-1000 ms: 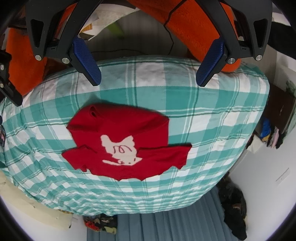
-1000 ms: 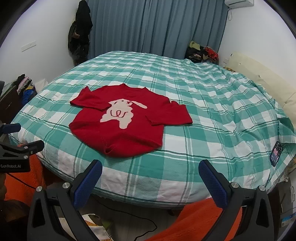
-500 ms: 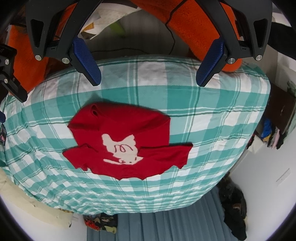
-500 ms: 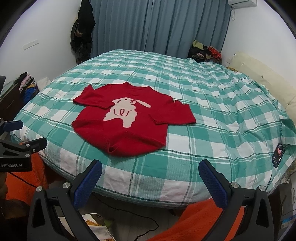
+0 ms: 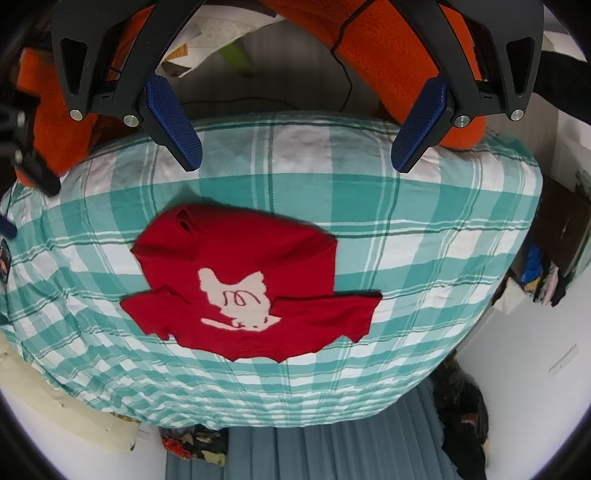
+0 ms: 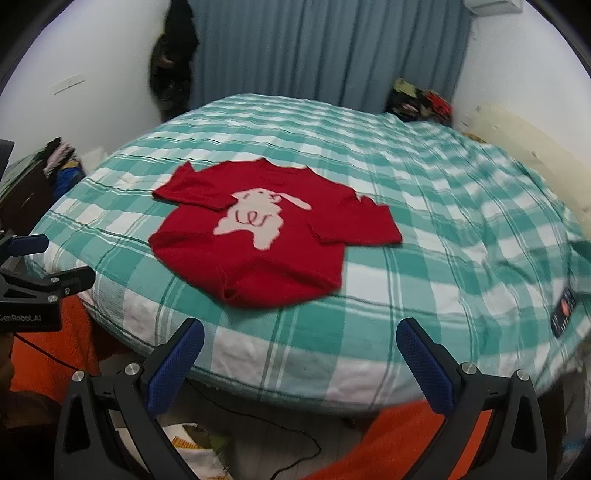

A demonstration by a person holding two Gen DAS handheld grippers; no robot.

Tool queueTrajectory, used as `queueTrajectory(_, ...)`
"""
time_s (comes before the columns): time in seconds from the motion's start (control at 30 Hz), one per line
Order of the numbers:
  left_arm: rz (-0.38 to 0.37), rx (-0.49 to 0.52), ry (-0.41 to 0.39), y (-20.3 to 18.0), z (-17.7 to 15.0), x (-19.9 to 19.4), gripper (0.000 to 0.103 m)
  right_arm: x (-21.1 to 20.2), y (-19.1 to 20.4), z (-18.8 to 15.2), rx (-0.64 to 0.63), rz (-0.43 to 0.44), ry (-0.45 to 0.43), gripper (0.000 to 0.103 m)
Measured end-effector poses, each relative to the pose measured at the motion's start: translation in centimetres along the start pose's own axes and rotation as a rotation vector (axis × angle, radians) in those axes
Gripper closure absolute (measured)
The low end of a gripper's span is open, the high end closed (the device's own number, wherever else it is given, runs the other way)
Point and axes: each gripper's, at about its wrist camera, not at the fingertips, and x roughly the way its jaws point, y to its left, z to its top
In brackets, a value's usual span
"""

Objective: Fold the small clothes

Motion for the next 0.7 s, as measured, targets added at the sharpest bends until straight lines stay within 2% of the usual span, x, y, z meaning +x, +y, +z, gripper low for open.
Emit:
queueTrajectory(0.07, 0.005, -0.003, -0.002, 0.0, 0.1, 0.1, 0.001, 1.7, -0.9, 0.9, -0.049, -0.005, -0.058, 0.000)
queueTrajectory(0.1, 0.008, -0.003, -0.002, 0.0, 0.1, 0.1, 0.001, 3.0, -1.2, 1.3, -0.068, -0.016, -0.055, 0.000)
queueTrajectory(0.2, 0.012, -0.008, -0.001, 0.2, 0.0, 0.1, 0.001, 9.5, -2.4, 3.3, -0.085, 0.006, 0.076, 0.000)
queueTrajectory(0.27, 0.019, -0.015, -0.003, 0.3, -0.1, 0.0, 0.001, 14.1, -2.5, 4.7, -0.007, 0.078, 0.167, 0.000)
queueTrajectory(0.37, 0.031, -0.028, 0.006, 0.5, -0.1, 0.1, 0.001, 18.5, -1.4, 6.0, 0.075, 0.125, 0.205, 0.000)
queueTrajectory(0.47, 0.044, -0.031, 0.009, 0.9, -0.1, 0.1, 0.001, 22.0, 0.8, 7.0, 0.090, 0.117, 0.209, 0.000)
queueTrajectory(0.57, 0.059, -0.029, 0.012, 1.2, -0.1, 0.2, 0.001, 22.8, 0.9, 7.4, 0.144, 0.122, 0.221, 0.000)
queueTrajectory(0.7, 0.079, -0.045, 0.030, 1.7, -0.1, 1.5, 0.001, 21.2, -0.4, 7.4, 0.187, 0.156, 0.212, 0.000)
